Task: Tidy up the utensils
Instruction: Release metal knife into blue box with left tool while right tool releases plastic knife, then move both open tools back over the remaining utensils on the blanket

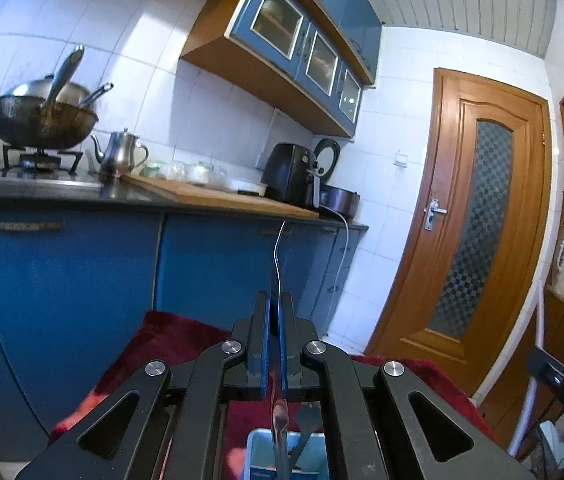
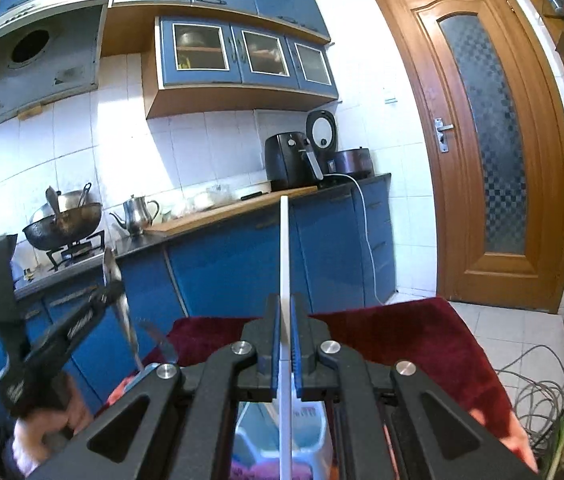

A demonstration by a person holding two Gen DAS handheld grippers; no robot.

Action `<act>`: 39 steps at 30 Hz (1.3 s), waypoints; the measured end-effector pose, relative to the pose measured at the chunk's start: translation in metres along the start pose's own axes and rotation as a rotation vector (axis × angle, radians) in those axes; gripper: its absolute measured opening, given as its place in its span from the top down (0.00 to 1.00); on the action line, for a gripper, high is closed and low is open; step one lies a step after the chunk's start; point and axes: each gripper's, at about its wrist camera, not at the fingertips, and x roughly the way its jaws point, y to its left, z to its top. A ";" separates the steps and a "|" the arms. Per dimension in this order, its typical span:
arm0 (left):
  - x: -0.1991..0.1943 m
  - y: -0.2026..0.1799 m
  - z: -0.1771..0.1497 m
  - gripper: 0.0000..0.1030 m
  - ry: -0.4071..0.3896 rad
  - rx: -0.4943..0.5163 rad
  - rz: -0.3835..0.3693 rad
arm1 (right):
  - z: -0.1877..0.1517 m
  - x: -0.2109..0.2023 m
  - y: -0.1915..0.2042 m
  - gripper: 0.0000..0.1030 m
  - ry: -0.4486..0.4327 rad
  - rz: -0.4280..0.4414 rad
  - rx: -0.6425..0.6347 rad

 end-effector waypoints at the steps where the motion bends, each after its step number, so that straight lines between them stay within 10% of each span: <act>1: 0.001 0.001 -0.002 0.97 0.008 -0.002 -0.003 | -0.001 0.006 0.000 0.94 -0.003 0.001 0.003; 39: -0.013 -0.006 -0.029 0.84 0.183 0.063 -0.073 | -0.034 0.004 -0.001 0.82 0.056 0.034 -0.024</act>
